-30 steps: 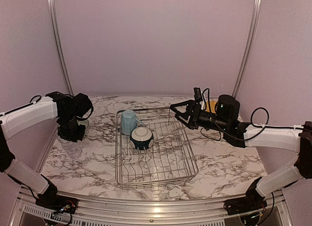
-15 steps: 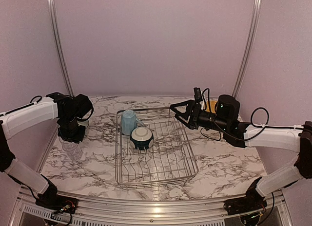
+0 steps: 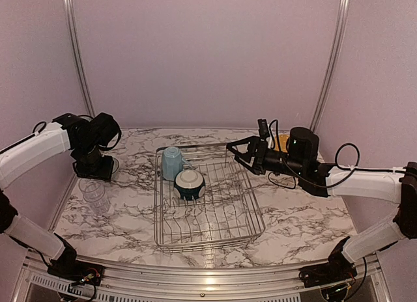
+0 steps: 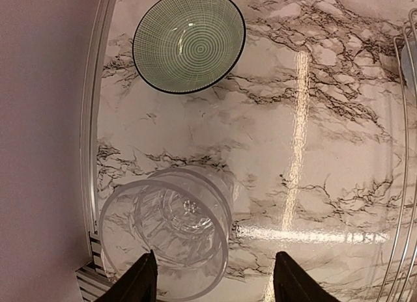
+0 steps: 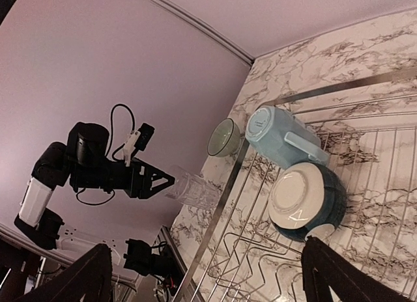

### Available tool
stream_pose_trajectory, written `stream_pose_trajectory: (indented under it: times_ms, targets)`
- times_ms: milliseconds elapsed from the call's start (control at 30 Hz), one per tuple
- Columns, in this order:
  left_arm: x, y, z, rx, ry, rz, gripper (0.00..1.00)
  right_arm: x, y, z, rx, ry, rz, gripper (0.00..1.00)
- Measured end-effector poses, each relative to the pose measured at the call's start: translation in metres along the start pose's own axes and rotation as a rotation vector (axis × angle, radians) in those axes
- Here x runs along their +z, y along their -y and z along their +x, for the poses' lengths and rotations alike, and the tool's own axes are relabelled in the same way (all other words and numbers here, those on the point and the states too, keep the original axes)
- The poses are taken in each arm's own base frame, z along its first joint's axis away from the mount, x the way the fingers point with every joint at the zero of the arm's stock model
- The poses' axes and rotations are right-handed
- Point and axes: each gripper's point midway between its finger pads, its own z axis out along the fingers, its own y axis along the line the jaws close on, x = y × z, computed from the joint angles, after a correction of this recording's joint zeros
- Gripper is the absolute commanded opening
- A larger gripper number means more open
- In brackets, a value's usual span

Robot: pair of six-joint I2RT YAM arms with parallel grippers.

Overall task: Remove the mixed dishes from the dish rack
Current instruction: Grab the cup from the dish rack.

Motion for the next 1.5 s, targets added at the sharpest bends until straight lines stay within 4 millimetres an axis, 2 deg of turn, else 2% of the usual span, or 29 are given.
stream_pose_trajectory:
  times_ms: [133,267,467,600,733,900,1067,1200,1333,1500]
  targets:
    - [-0.018,0.000,-0.012,-0.028,0.059,0.038,0.70,0.002,0.007,0.004,-0.021,-0.023,0.053,0.98]
    - [-0.037,-0.001,-0.021,-0.053,0.116,0.086,0.73,0.007,0.002,0.000,-0.076,-0.030,0.100,0.98]
    - [-0.070,0.003,-0.034,-0.094,0.228,0.206,0.78,0.030,-0.005,0.000,-0.192,-0.067,0.178,0.96]
    - [-0.097,0.010,-0.040,-0.113,0.321,0.339,0.79,0.052,0.012,0.004,-0.277,-0.129,0.266,0.94]
    - [-0.114,0.017,-0.040,-0.123,0.374,0.440,0.80,0.078,0.038,-0.001,-0.394,-0.195,0.373,0.81]
    - [-0.114,0.025,-0.031,-0.128,0.378,0.514,0.81,0.113,0.069,-0.006,-0.567,-0.292,0.469,0.71]
    - [-0.107,0.033,-0.020,-0.125,0.352,0.561,0.81,0.139,0.101,0.011,-0.705,-0.427,0.506,0.70]
    - [-0.110,0.038,-0.020,-0.125,0.348,0.593,0.82,0.160,0.119,0.029,-0.788,-0.515,0.504,0.68]
    - [-0.111,0.041,-0.019,-0.125,0.344,0.611,0.82,0.179,0.127,0.033,-0.829,-0.550,0.494,0.65]
    - [-0.112,0.043,-0.021,-0.128,0.347,0.624,0.83,0.198,0.130,0.028,-0.872,-0.560,0.484,0.60]
